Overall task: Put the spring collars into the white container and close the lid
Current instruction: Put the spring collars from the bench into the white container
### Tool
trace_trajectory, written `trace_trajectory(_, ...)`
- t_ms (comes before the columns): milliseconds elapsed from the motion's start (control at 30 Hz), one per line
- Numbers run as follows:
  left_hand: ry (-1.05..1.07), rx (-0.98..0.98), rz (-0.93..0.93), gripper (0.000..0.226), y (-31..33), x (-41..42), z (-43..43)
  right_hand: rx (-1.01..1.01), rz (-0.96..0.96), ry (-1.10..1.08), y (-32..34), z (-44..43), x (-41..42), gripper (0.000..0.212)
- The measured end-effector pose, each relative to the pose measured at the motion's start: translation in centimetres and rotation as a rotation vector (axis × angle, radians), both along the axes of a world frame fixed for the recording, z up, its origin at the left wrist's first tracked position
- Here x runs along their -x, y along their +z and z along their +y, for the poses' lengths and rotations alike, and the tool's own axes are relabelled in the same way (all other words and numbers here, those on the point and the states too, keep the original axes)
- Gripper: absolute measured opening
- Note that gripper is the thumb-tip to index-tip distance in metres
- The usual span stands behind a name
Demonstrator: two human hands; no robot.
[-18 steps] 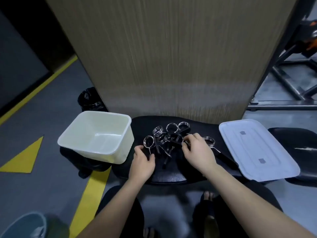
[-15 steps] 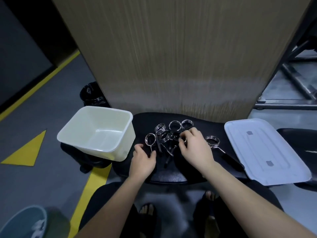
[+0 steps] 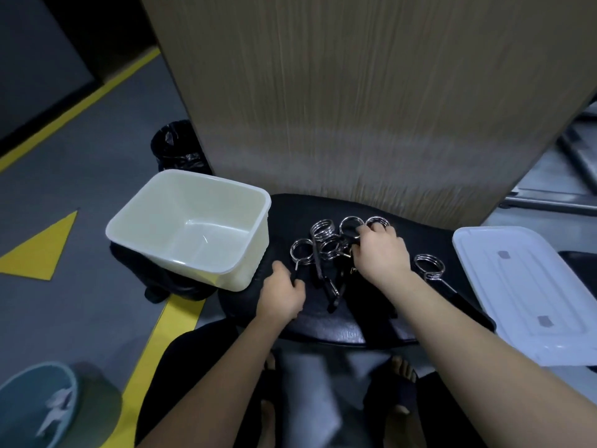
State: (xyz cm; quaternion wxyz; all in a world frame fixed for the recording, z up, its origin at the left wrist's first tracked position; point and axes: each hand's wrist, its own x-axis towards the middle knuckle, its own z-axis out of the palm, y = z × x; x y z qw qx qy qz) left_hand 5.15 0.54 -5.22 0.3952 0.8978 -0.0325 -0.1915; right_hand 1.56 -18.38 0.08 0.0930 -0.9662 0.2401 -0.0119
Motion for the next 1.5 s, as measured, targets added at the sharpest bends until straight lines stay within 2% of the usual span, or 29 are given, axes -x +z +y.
trace_trajectory(100, -0.092, -0.042, -0.088, 0.025, -0.5, -0.1, 1.0, -0.148, 0.019, -0.024, -0.3, -0.3, -0.5, 0.024)
trace_trajectory(200, -0.164, -0.085, -0.126, 0.043, -1.1, 0.4, 1.1, -0.096, 0.014, 0.017, -0.4, 0.0, -0.4, 0.021)
trace_trajectory(300, -0.178, -0.128, -0.188, 0.042, -1.2, 0.8, 1.0, 0.032, -0.043, 0.017, -0.3, 0.1, 0.2, 0.016)
trace_trajectory(433, -0.171, -0.162, -0.236, 0.037, -1.1, 1.2, 1.0, -0.037, -0.126, -0.017, -0.4, -0.5, 1.4, 0.016)
trace_trajectory(533, -0.145, -0.219, -0.342, 0.035, -0.6, 1.4, 0.9, -0.206, -0.127, -0.028, -1.1, -0.6, 2.1, 0.027)
trace_trajectory(667, -0.176, -0.379, -0.689, 0.029, 0.7, 1.3, 1.5, -0.435, -0.222, -0.083, -2.8, -0.2, 4.3, 0.061)
trace_trajectory(800, -0.196, -0.536, -0.846, 0.057, 3.3, 1.9, 2.0, -0.391, -0.290, -0.034, -5.3, 1.3, 7.3, 0.082)
trace_trajectory(867, -0.182, -0.517, -0.936, 0.054, 4.6, 2.6, 2.3, -0.409, -0.316, -0.067, -6.0, 2.0, 7.8, 0.087)
trace_trajectory(967, -0.161, -0.363, -1.014, 0.039, 7.0, 3.5, 3.4, -0.453, -0.302, -0.165, -5.8, 2.9, 7.7, 0.090)
trace_trajectory(1067, -0.062, -0.300, -1.020, 0.035, 10.2, 2.3, 5.1, -0.451, -0.244, -0.190, -5.5, 2.9, 7.6, 0.085)
trace_trajectory(1167, 0.072, -0.407, -1.002, 0.029, 12.3, -0.6, 7.8, -0.443, -0.230, -0.209, -5.1, 3.1, 7.4, 0.081)
trace_trajectory(1333, 0.207, -0.558, -0.574, 0.032, 13.4, -6.2, 11.8, -0.365, -0.203, -0.228, -5.1, 3.7, 7.0, 0.081)
trace_trajectory(1433, 0.161, -0.648, -0.410, 0.013, 13.6, -8.2, 12.3, -0.335, -0.198, -0.226, -5.5, 3.7, 7.2, 0.079)
trace_trajectory(1500, 0.092, -0.690, -0.312, 0.009, 13.1, -9.0, 11.6, -0.321, -0.195, -0.229, -5.6, 3.6, 7.2, 0.079)
